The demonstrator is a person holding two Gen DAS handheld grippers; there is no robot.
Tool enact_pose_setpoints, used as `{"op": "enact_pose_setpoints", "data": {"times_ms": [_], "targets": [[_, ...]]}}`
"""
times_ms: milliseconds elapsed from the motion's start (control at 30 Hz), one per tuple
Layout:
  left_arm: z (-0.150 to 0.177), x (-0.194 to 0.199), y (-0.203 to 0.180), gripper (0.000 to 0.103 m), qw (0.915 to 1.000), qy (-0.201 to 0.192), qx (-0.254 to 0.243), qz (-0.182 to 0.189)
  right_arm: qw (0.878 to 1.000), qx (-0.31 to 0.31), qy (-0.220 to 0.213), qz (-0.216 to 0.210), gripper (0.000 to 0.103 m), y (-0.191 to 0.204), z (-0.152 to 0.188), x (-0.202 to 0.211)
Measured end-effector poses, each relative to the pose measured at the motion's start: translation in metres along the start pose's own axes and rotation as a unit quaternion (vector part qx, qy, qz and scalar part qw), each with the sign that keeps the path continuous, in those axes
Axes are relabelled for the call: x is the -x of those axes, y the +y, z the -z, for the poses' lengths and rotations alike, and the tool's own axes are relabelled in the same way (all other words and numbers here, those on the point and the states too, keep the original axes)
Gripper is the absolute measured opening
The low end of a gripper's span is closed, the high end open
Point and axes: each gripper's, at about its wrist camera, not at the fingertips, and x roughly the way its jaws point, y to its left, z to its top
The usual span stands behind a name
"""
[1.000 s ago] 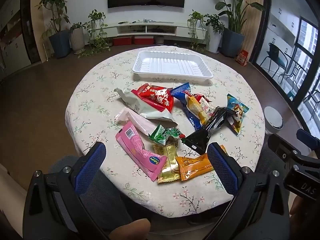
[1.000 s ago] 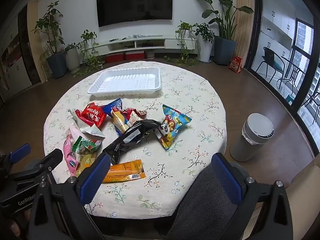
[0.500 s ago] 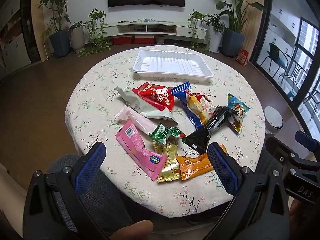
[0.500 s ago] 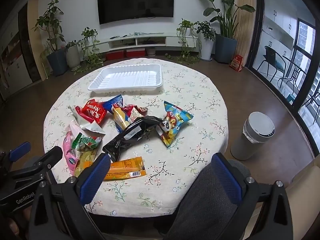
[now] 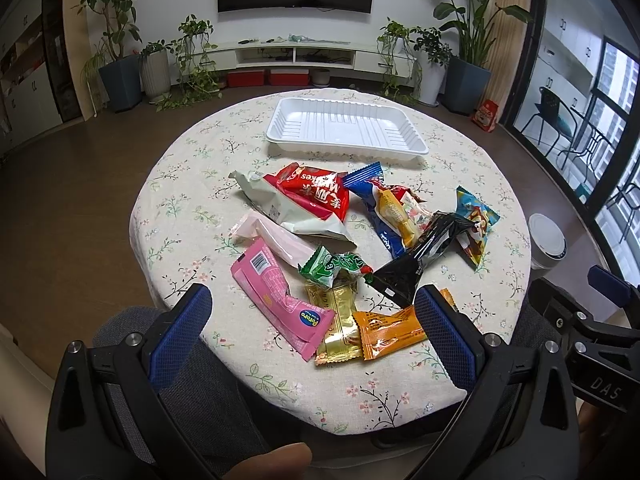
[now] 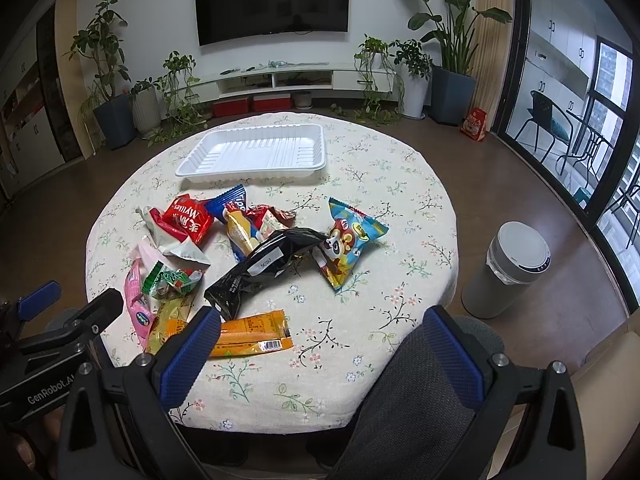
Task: Organize snacks
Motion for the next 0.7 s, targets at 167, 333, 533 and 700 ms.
{"op": "enact_pose_setpoints", "data": {"times_ms": [167, 333, 533, 700], "targets": [[0.0002, -0.0004, 0.0006, 0.103, 1.0, 0.001, 0.001, 0.001, 1.0, 0.0, 0.001, 0.0, 0.103, 0.0003, -0.0004, 0.0], [0.0001, -0.0005, 0.0002, 0.103, 1.0, 0.0, 0.001, 0.001, 1.0, 0.0, 0.001, 0.0, 0.103, 0.0004, -0.0001, -0.0005], [0.0002, -0.0009, 0.0003, 0.103, 1.0, 0.001, 0.001, 0.001, 1.0, 0.0, 0.002, 0.0, 0.103, 0.0007, -0.0004, -0.0003], [0.0005, -0.0015, 0.0007, 0.103, 1.0, 0.002, 0.002, 0.001, 1.0, 0.001, 0.002, 0.0, 0.103, 0.0005, -0.0008, -0.0001]]}}
